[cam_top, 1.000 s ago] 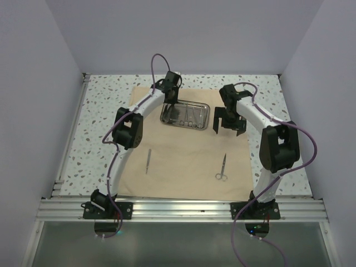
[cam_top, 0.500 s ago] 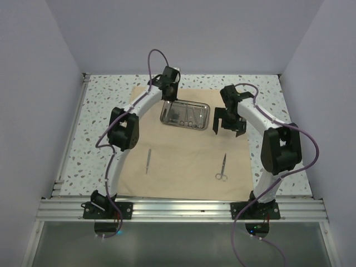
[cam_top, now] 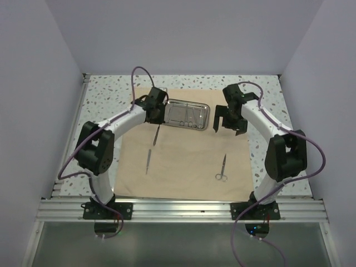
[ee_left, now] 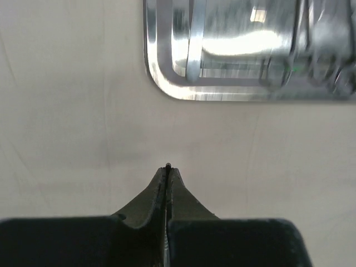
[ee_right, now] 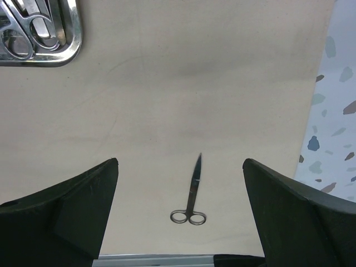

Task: Open and lay out the surgical kit
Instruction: Place the medical item in the surgical kit, then pick up the medical item from the container.

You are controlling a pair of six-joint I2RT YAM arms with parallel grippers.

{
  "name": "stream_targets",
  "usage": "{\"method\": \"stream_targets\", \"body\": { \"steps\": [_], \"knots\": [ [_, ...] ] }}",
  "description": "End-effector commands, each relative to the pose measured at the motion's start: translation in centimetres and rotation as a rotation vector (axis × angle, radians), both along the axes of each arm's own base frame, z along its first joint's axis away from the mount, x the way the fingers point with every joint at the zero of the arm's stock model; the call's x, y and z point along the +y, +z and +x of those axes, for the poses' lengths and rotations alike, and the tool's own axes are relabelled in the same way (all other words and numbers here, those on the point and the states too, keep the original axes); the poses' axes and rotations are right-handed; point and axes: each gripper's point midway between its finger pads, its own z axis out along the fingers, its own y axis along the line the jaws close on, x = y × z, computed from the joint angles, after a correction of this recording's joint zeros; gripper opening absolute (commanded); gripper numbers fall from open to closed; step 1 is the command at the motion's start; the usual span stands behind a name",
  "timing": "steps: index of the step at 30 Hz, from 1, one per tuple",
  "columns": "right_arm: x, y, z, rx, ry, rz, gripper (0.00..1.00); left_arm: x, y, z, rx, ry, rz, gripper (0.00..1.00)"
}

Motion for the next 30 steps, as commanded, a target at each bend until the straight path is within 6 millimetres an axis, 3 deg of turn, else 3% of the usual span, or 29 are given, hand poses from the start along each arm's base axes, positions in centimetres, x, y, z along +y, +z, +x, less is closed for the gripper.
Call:
{"method": "stream_targets", "body": {
  "steps": [1,4,5,11,14,15,16,19,20,24,25,30],
  "knots": [
    [0.6,1.4,-0.4,-0.045,-0.004,0.053,0.98,0.9,-1.4,-6.8,0.007,0.015,0.01,0.0],
    [0.6,1.1,-1.0,-0.032,0.0,0.058,0.98,0.4,-2.2,-9.9,0.02,0.021,-0.02,0.0],
    [0.7,1.1,-1.1,-0.033,0.001,0.065,0.98,0.8,-3.3,-11.3,0.046,0.021,-0.008,0.0],
    [0.4,0.8,-1.9,-0.03,0.001,0.066,0.99,1.7,-4.4,-13.6,0.08,0.062,-0.012,0.0],
    [0.7,0.2,-2.2,-0.017,0.005,0.072,0.98,2.0,-4.4,-14.0,0.079,0.072,-0.002,0.18],
    [0.8,0.0,-2.2,-0.013,0.004,0.076,0.98,2.2,-4.3,-14.0,0.077,0.079,0.0,0.34],
    [0.9,-0.1,-2.2,-0.006,0.004,0.081,0.98,2.3,-4.1,-13.9,0.07,0.084,0.002,0.42],
    [1.0,-0.4,-2.2,0.005,0.007,0.075,0.98,2.0,-2.0,-12.5,0.01,0.097,-0.001,0.73],
    [1.0,-0.3,-2.1,0.003,0.008,0.074,0.98,1.9,-1.4,-12.0,-0.004,0.097,0.001,0.75],
    [0.9,0.0,-2.0,0.002,0.007,0.06,0.98,0.5,2.1,-8.1,-0.098,0.057,0.015,0.74],
    [0.8,0.0,-1.9,0.001,0.006,0.057,0.98,-0.6,3.0,-6.0,-0.126,0.026,0.03,0.73],
    [0.8,0.1,-2.0,0.006,0.0,0.054,0.98,-2.5,3.1,1.4,-0.141,-0.019,0.078,0.6]
  ]
}}
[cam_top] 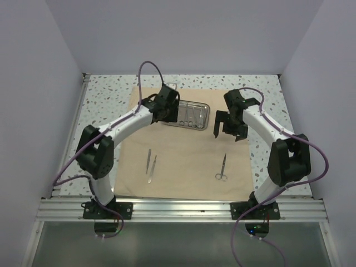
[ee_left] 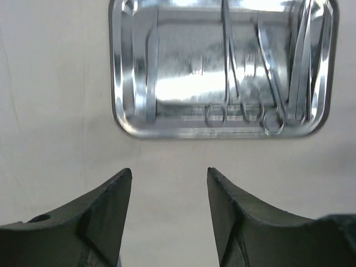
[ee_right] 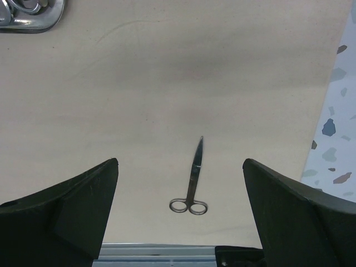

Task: Open and lay out the surgical kit
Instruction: Pick up the medical item from the container.

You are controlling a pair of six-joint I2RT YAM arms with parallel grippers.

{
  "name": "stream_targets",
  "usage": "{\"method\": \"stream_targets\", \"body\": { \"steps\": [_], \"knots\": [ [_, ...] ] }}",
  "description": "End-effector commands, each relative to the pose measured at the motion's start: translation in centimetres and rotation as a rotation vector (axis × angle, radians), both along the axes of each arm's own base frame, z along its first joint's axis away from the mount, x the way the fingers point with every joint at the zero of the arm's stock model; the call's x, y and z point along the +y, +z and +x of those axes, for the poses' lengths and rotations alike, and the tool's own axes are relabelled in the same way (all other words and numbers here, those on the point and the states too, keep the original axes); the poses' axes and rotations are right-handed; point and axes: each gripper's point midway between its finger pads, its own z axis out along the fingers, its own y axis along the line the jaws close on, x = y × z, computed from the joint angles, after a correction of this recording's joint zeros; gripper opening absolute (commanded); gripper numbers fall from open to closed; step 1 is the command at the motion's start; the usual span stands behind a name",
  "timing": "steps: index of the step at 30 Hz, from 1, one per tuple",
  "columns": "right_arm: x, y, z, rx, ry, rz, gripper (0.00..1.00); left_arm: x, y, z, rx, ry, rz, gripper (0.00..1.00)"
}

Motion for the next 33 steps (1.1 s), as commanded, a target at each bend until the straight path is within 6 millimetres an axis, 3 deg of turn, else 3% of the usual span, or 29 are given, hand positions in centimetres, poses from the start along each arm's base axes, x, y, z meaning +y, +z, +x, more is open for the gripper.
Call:
{"method": "stream_targets", "body": {
  "steps": [1,3,4,6,7,11,18,27,32,33],
  "knots": [
    [0.4,1.1,0.7,-0.028,-0.006,0.007,0.98,-0.3,-0.6,6.5,-0.034,-0.041,0.064,0.59],
    [0.2,1.3,0.7,-0.033,-0.013,0.003,0.98,-0.8,-1.1,8.8,-0.037,-0.049,0.061,0.58],
    [0.2,1.3,0.7,-0.032,-0.013,0.002,0.98,-1.2,-1.5,11.2,-0.048,-0.048,0.056,0.57],
    [-0.1,1.2,0.7,-0.029,-0.02,-0.009,0.98,-1.5,-2.0,13.1,-0.038,-0.05,0.059,0.54],
    [-0.1,1.2,0.7,-0.028,-0.019,-0.012,0.98,-2.1,-2.2,15.2,-0.056,-0.049,0.044,0.54],
    [-1.0,1.2,1.2,-0.021,-0.012,-0.071,0.98,-2.6,-2.8,18.5,-0.095,-0.057,0.024,0.53],
    [-1.2,0.6,2.6,0.0,0.001,-0.109,0.98,-2.4,-5.7,18.9,-0.048,-0.072,-0.021,0.47],
    [-0.8,-0.7,3.4,0.039,0.014,-0.111,0.98,-3.2,-6.3,16.9,-0.026,-0.102,-0.014,0.44],
    [-0.8,-0.8,3.3,0.04,0.014,-0.106,0.98,-2.3,-8.7,16.8,0.029,-0.069,0.051,0.42],
    [-0.8,-0.8,3.2,0.041,0.013,-0.11,0.99,-1.7,-10.0,16.8,0.049,-0.053,0.076,0.41]
  ]
}}
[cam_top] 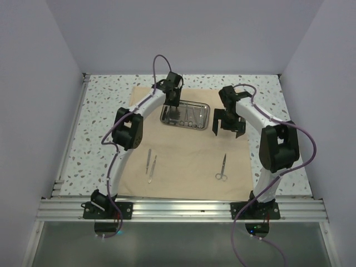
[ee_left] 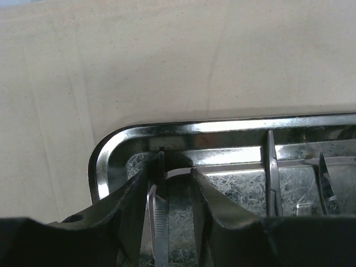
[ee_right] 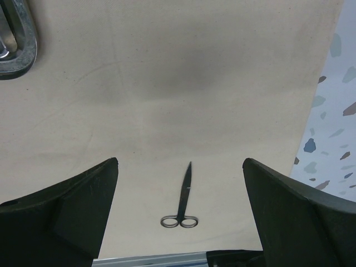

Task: Open and lay out the surgical kit
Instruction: Pick up the medical item from the container.

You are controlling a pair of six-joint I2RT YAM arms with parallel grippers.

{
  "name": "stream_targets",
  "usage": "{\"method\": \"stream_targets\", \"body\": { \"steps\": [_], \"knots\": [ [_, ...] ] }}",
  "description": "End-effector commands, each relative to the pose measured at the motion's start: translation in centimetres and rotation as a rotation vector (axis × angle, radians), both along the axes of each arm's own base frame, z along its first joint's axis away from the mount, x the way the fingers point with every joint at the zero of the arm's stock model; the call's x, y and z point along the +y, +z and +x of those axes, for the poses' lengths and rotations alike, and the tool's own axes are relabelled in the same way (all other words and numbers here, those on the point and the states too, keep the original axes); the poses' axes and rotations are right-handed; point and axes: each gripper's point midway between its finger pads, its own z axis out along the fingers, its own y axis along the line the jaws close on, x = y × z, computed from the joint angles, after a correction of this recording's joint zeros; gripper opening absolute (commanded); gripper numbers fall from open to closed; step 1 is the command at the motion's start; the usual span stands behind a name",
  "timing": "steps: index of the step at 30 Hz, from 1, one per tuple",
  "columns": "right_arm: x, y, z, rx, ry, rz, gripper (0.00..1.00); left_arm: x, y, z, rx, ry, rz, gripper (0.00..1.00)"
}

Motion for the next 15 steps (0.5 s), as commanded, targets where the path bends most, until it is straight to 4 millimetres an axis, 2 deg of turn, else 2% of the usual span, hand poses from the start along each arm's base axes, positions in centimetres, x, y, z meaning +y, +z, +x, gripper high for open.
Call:
{"method": "stream_targets", "body": {
  "steps": [1,8,14,15],
  "knots": [
    [0.0,1.2,0.7,-0.033,0.013,0.0,0.98,1.2,-1.4,0.1,0.027,0.022,0.08,0.38],
    [-0.4,1.5,0.6,-0.044,0.002,0.006,0.98,3.0,-5.6,-1.6,0.13,0.05,0.157,0.27],
    [-0.4,1.5,0.7,-0.049,-0.004,0.013,0.98,3.5,-7.9,-3.5,0.207,0.031,0.171,0.16],
    [-0.4,1.6,0.7,-0.051,-0.005,0.017,0.99,3.4,-8.2,-3.8,0.216,0.026,0.169,0.12]
  ]
}}
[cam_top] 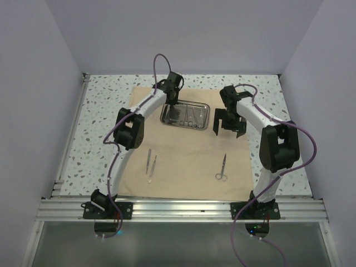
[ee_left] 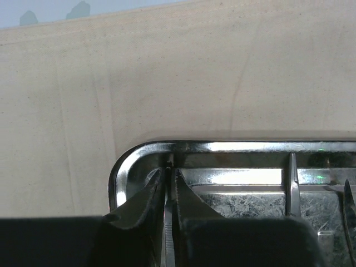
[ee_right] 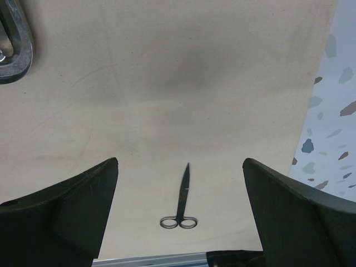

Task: Open and lay out the surgical kit
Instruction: Pick up the medical item from the container.

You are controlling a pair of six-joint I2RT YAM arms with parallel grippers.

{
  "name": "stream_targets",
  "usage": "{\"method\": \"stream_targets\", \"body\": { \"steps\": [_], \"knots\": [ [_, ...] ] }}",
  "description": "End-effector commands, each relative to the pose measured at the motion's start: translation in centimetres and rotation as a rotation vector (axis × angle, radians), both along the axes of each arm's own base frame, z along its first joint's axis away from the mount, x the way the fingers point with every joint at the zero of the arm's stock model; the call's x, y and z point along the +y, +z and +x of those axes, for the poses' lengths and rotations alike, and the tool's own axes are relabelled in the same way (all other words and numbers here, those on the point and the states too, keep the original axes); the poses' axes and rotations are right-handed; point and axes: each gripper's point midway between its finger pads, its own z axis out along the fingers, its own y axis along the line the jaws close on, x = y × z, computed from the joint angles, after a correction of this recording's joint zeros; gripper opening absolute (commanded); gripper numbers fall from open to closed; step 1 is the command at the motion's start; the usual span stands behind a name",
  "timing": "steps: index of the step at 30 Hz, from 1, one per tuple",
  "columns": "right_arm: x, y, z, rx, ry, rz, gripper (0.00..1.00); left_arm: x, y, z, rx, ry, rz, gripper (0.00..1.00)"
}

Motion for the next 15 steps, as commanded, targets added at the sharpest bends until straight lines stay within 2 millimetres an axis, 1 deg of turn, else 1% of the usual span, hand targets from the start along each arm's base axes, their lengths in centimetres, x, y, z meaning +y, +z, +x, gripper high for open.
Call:
{"method": "stream_targets", "body": {
  "steps": [1,3,4,6,8,9,10,12,13,14,15],
  "knots": [
    [0.0,1.6,0.6,-0.052,0.006,0.017,0.98,2.6,-7.8,-5.4,0.259,-0.016,0.097,0.08],
    [0.0,1.6,0.6,-0.055,0.003,0.019,0.99,2.5,-8.2,-5.8,0.278,-0.025,0.083,0.0],
    [-0.1,1.5,0.3,-0.05,0.002,0.02,0.98,2.4,-8.6,-6.2,0.292,-0.03,0.083,0.0],
    [0.0,1.5,0.3,-0.051,0.004,0.022,0.99,2.0,-8.8,-6.5,0.309,-0.045,0.06,0.0],
    [0.0,1.4,0.0,-0.052,0.001,0.026,0.99,1.4,-8.3,-6.4,0.307,-0.06,0.029,0.0],
    [0.1,1.6,0.1,-0.058,-0.001,0.033,0.98,1.0,-7.7,-6.0,0.289,-0.066,0.01,0.0],
    [0.1,1.6,-0.1,-0.058,-0.003,0.036,0.98,0.4,-6.3,-5.7,0.267,-0.082,-0.022,0.0],
    [0.2,1.6,-0.2,-0.064,-0.005,0.043,0.98,-0.5,-4.3,-4.8,0.223,-0.098,-0.073,0.0],
    [0.2,1.5,-0.4,-0.059,-0.003,0.045,0.98,-1.2,-2.2,-4.2,0.188,-0.114,-0.113,0.0],
    [0.2,1.7,-0.4,-0.066,-0.006,0.049,0.98,-1.8,-0.9,-3.9,0.173,-0.132,-0.157,0.0],
    [0.3,1.7,-0.4,-0.068,-0.008,0.058,0.98,-2.0,0.2,-3.6,0.157,-0.135,-0.178,0.0]
  ]
}}
